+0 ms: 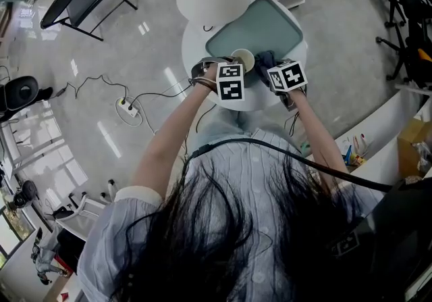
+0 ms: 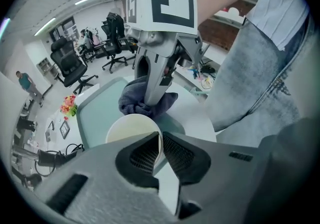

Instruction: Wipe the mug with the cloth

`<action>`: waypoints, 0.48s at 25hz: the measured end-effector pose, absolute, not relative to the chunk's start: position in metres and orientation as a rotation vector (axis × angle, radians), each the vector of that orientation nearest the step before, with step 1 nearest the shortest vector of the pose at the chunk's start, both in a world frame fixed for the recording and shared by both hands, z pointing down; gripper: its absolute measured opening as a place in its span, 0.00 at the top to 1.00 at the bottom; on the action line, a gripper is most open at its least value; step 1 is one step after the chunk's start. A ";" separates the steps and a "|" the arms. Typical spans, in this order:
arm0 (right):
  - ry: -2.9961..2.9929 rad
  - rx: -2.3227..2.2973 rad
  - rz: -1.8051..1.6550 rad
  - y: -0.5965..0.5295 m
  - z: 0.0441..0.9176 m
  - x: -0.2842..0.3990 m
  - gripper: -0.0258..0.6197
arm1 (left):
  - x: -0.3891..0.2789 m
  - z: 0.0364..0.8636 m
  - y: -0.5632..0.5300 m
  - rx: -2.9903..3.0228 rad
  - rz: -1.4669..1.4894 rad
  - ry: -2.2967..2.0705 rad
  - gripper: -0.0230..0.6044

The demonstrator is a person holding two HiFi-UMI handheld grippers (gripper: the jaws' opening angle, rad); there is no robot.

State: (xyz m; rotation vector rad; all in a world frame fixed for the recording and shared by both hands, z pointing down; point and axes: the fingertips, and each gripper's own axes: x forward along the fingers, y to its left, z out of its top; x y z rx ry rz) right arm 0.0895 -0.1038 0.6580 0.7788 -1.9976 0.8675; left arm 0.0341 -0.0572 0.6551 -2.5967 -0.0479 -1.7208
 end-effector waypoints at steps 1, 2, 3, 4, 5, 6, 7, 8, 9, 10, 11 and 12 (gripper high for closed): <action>-2.001 0.769 0.852 -0.105 0.658 0.089 0.82 | 0.034 0.655 -0.057 -2.580 -1.719 -0.068 0.90; -2.001 0.761 0.837 -0.106 0.657 0.089 0.82 | 0.033 0.656 -0.056 -2.565 -1.716 -0.087 0.90; -1.996 0.757 0.821 -0.106 0.657 0.089 0.82 | 0.032 0.656 -0.056 -2.552 -1.713 -0.104 0.90; -1.991 0.755 0.806 -0.107 0.657 0.090 0.82 | 0.032 0.656 -0.055 -2.540 -1.709 -0.118 0.90; -1.989 0.750 0.790 -0.108 0.657 0.091 0.82 | 0.032 0.656 -0.055 -2.530 -1.704 -0.131 0.90; -1.989 0.742 0.774 -0.109 0.656 0.091 0.82 | 0.031 0.656 -0.055 -2.519 -1.700 -0.144 0.90; -1.991 0.731 0.756 -0.110 0.655 0.090 0.82 | 0.030 0.656 -0.054 -2.506 -1.696 -0.159 0.90; -1.998 0.717 0.737 -0.111 0.655 0.089 0.82 | 0.030 0.656 -0.053 -2.491 -1.693 -0.176 0.90; -2.005 0.700 0.717 -0.113 0.654 0.087 0.82 | 0.029 0.656 -0.053 -2.473 -1.690 -0.198 0.90; -2.009 0.684 0.694 -0.114 0.654 0.085 0.82 | 0.027 0.657 -0.053 -2.453 -1.687 -0.222 0.90; -2.008 0.669 0.669 -0.116 0.655 0.083 0.82 | 0.025 0.657 -0.053 -2.433 -1.685 -0.245 0.90; -2.005 0.654 0.642 -0.117 0.655 0.081 0.82 | 0.023 0.658 -0.053 -2.417 -1.684 -0.265 0.90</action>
